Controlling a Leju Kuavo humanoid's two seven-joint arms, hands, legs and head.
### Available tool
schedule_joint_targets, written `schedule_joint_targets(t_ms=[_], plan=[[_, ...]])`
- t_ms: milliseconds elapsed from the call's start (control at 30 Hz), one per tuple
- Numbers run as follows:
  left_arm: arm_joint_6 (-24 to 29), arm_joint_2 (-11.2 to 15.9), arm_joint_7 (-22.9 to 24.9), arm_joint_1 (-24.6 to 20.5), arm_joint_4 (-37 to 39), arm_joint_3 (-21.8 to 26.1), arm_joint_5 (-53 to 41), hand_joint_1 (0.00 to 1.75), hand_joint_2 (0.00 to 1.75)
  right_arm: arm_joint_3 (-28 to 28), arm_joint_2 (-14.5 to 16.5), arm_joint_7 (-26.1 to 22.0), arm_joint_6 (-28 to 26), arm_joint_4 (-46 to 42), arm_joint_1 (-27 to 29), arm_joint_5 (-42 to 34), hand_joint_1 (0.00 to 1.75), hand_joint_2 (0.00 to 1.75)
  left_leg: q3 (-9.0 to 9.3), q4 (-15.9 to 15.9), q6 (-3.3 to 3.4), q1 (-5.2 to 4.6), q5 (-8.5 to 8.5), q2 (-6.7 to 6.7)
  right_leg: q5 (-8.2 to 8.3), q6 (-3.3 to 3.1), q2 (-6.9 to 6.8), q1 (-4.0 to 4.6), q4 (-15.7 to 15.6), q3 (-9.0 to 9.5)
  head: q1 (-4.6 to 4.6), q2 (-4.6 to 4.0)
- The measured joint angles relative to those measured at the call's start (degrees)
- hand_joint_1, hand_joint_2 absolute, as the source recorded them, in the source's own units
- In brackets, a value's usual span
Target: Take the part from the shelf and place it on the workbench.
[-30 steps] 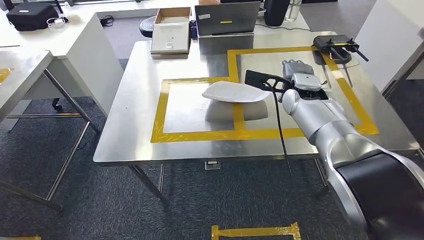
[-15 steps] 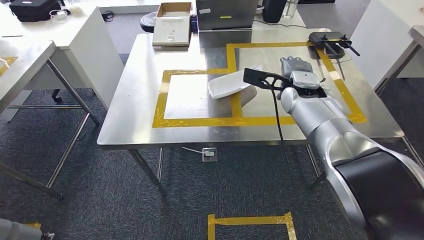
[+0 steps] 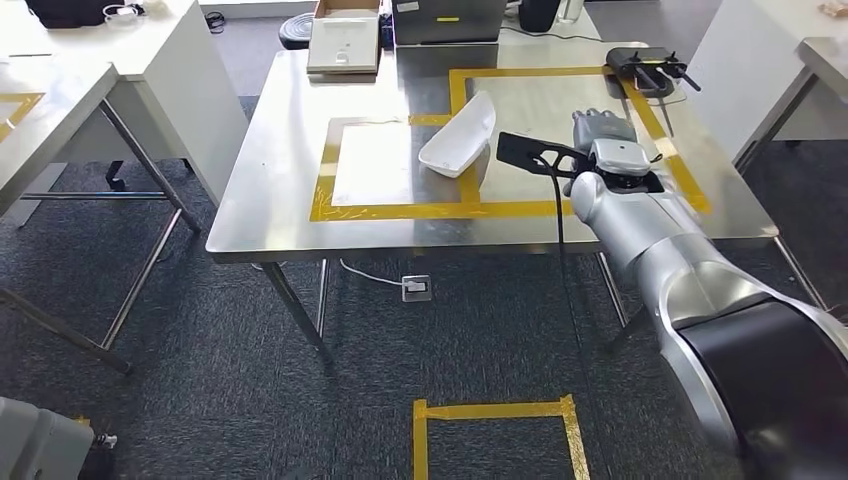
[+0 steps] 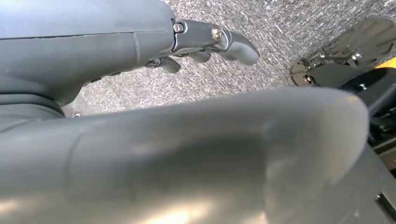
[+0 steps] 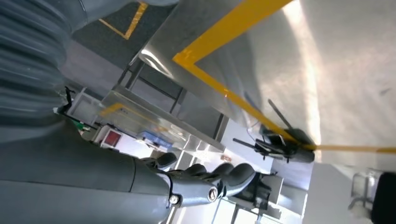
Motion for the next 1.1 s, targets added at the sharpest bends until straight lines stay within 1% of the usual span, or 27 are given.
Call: schedule_joint_targets(t_ms=[33,67,167,200,233,267,300,367,400,433,500,533,567,600,667,700,733,767,800,833,867,900,933,967,1033,1067,1100], plan=[[0.0,0.02,0.04,-0.02,0.0,0.0,-0.07,0.0,0.0,0.0,-0.09,0.09,0.09,0.0,-0.13,0.06,0.0,1.75,-0.35,0.31,-0.36,0.08,-0.52,-0.11,0.66,-0.41,-0.05,-0.06,-0.19,-0.29,-0.03,0.0],[0.0,0.02,0.1,-0.03,0.01,0.0,-0.12,0.0,0.0,0.0,-0.15,0.07,0.34,0.01,-0.29,0.2,0.0,1.75,-0.94,1.53,-0.71,0.19,-2.09,-0.24,1.4,-0.8,-0.11,-0.18,-0.44,-0.72,-0.05,0.0],[0.01,-0.01,0.33,-0.13,0.02,0.0,-0.17,0.0,0.0,0.0,-0.34,-0.75,1.57,0.02,-0.54,0.94,0.0,1.75,-3.36,10.65,-1.52,0.59,-9.72,-0.46,3.52,-1.27,-0.05,-0.32,-0.72,-2.82,-0.15,0.0],[0.01,-0.01,0.37,-0.15,0.02,0.0,-0.15,0.0,0.0,0.0,-0.41,-1.05,1.81,0.02,-0.36,1.1,0.0,1.75,-3.67,13.58,-1.71,0.72,-10.89,-0.46,4.18,-1.2,-0.02,-0.33,-0.72,-3.66,-0.16,0.0],[0.01,-0.01,0.36,-0.13,0.02,0.0,-0.07,0.0,0.0,0.0,-0.51,-1.32,1.86,0.02,0.02,1.18,0.0,1.75,-3.28,15.13,-1.84,0.84,-10.83,-0.46,4.86,-1.07,-0.02,-0.35,-0.71,-4.52,-0.16,0.0],[0.01,-0.01,0.28,-0.07,0.02,0.0,0.08,0.0,0.0,0.0,-0.68,-1.7,1.71,0.02,0.66,1.13,0.0,1.75,-1.95,14.81,-1.89,0.96,-9.74,-0.46,5.53,-0.88,-0.02,-0.38,-0.7,-5.35,-0.16,0.0],[0.0,-0.01,0.16,0.01,0.01,0.0,0.28,0.0,0.0,0.0,-0.91,-2.26,1.36,0.02,1.56,0.95,0.0,1.75,0.35,12.68,-1.91,1.1,-8.4,-0.47,6.18,-0.63,-0.04,-0.43,-0.68,-6.11,-0.16,0.0],[0.0,-0.06,-0.21,0.14,0.0,0.0,0.7,0.0,0.0,-0.01,-1.52,-3.53,0.34,0.01,3.86,0.42,0.0,1.75,6.11,5.56,-1.7,1.14,-8.33,-0.7,7.39,0.12,-0.1,-0.48,-0.63,-7.25,-0.13,0.0],[0.01,-0.11,-0.35,0.22,0.0,0.0,0.83,0.0,0.0,-0.03,-1.8,-4.0,-0.16,0.01,5.0,0.04,0.0,1.75,7.88,2.71,-1.39,1.01,-8.97,-0.91,7.91,0.56,-0.15,-0.49,-0.66,-7.5,-0.11,0.0],[0.01,-0.16,-0.42,0.34,0.0,0.0,0.93,0.0,0.0,-0.15,-2.08,-4.21,-0.52,0.01,6.08,-0.6,0.0,1.75,8.72,1.02,-0.95,0.78,-9.66,-1.11,8.43,1.02,-0.19,-0.51,-0.83,-7.6,-0.1,0.0],[0.01,-0.22,-0.26,0.64,0.01,0.01,1.01,0.0,0.0,-1.06,-2.75,-3.43,-0.89,0.07,8.83,-3.13,0.0,1.75,8.41,0.26,0.26,0.53,-9.02,-1.21,9.22,1.94,-0.21,-0.65,-1.48,-7.44,-0.18,0.0],[0.0,-0.25,-0.03,0.75,0.01,0.01,0.99,0.0,0.0,-2.01,-3.26,-2.42,-0.98,0.12,10.96,-4.71,0.0,1.75,8.3,0.0,0.84,0.56,-8.45,-1.15,8.85,2.34,-0.2,-0.72,-1.54,-7.43,-0.2,0.0],[0.0,-0.29,0.23,0.88,0.02,0.01,0.96,0.0,0.0,-3.22,-3.86,-1.19,-1.26,0.19,13.78,-6.06,0.0,1.75,8.13,-0.37,1.44,0.66,-7.71,-1.15,7.35,2.67,-0.2,-0.76,-0.74,-7.63,-0.17,0.0],[0.01,-0.36,0.36,1.07,0.02,0.01,0.92,0.0,0.0,-4.5,-4.55,-0.01,-1.82,0.34,17.32,-7.33,0.0,1.75,7.79,-0.71,1.93,0.78,-6.93,-1.27,4.85,2.9,-0.21,-0.76,1.21,-8.08,-0.1,0.0],[0.01,-0.55,-0.17,1.78,0.01,0.04,1.17,0.0,0.0,-7.19,-5.59,2.76,-4.46,0.75,25.64,-11.64,0.0,1.75,6.57,-0.86,2.5,0.77,-5.6,-1.81,-1.01,3.1,-0.21,-0.58,7.97,-9.58,0.07,0.0],[0.01,-0.69,-0.68,2.22,0.01,0.08,1.45,0.0,0.0,-8.9,-5.89,4.42,-6.3,1.04,30.24,-14.87,0.0,1.75,5.77,-0.73,2.61,0.74,-5.09,-2.07,-2.62,3.08,-0.19,-0.37,11.35,-10.11,0.11,0.0],[0.0,-0.84,-1.11,2.67,0.03,0.18,1.79,0.0,0.0,-11.12,-6.04,5.83,-8.22,1.3,34.99,-18.49,0.0,1.75,4.97,-0.47,2.69,0.72,-4.67,-2.24,-2.9,2.95,-0.17,-0.08,13.58,-10.04,0.12,0.0],[0.0,-0.99,-1.3,3.09,0.06,0.34,2.1,0.0,0.0,-13.69,-6.07,6.54,-9.9,1.54,39.72,-21.89,0.0,1.75,4.18,-0.1,2.73,0.7,-4.39,-2.34,-2.11,2.67,-0.15,0.28,13.96,-9.01,0.13,0.0],[0.0,-1.11,-1.31,3.43,0.1,0.53,2.32,0.0,0.0,-16.21,-6.07,6.49,-11.35,1.73,44.14,-24.78,0.0,1.75,3.49,0.34,2.71,0.7,-4.2,-2.38,-0.91,2.26,-0.15,0.69,12.45,-7.01,0.15,0.0],[0.0,-1.22,-1.23,3.7,0.14,0.71,2.46,0.0,0.0,-18.69,-6.06,6.02,-12.7,1.85,48.17,-27.61,0.0,1.75,2.93,0.79,2.65,0.7,-4.07,-2.34,-0.15,1.68,-0.27,1.2,9.19,-4.0,0.16,0.0],[0.01,-1.31,-1.15,3.88,0.17,0.85,2.53,0.0,0.0,-21.06,-6.06,5.75,-13.91,1.93,51.56,-30.29,0.0,1.75,2.48,1.18,2.5,0.62,-3.96,-2.22,-0.29,0.97,-0.56,1.65,5.21,-0.94,0.18,0.0],[0.01,-1.38,-1.06,3.96,0.2,0.92,2.47,0.0,0.0,-23.39,-6.05,5.91,-15.0,1.99,54.33,-32.63,0.0,1.75,2.26,1.35,2.27,0.54,-3.79,-2.01,-0.63,0.39,-0.9,2.01,2.15,1.22,0.16,0.0],[0.01,-1.42,-0.88,3.99,0.22,0.96,2.24,0.0,0.0,-25.94,-5.99,6.7,-15.89,2.05,56.83,-34.81,0.0,1.75,2.15,1.36,1.97,0.46,-3.56,-1.75,-1.22,-0.17,-1.17,2.27,-0.03,2.46,0.22,0.0],[0.01,-1.43,-0.67,4.0,0.23,0.96,1.85,0.0,0.0,-28.39,-5.88,7.9,-16.36,2.14,58.97,-36.36,0.0,1.75,2.11,1.17,1.64,0.38,-3.23,-1.48,-1.43,-0.6,-1.32,2.35,-0.93,2.57,0.29,0.0],[0.01,-1.29,-0.18,4.2,0.25,0.96,0.91,0.0,0.0,-32.5,-5.46,10.58,-16.55,2.34,62.67,-37.85,0.0,1.75,1.85,0.89,0.96,0.24,-2.97,-1.09,-0.24,-1.25,-1.24,2.08,-1.75,1.96,0.45,0.0],[0.0,-1.16,-0.02,4.35,0.26,0.96,0.56,0.0,0.0,-33.91,-5.19,11.52,-16.48,2.43,64.0,-38.06,0.0,1.75,1.57,1.4,0.72,0.17,-3.95,-1.05,0.63,-1.53,-1.18,1.82,-2.22,1.64,0.48,0.0],[0.0,-1.03,0.09,4.5,0.28,0.96,0.31,0.0,0.0,-35.04,-4.92,12.08,-16.42,2.48,65.01,-38.16,0.0,1.75,1.12,2.91,0.46,0.12,-6.08,-1.07,1.58,-1.7,-1.1,1.49,-2.63,1.14,0.47,0.0]])
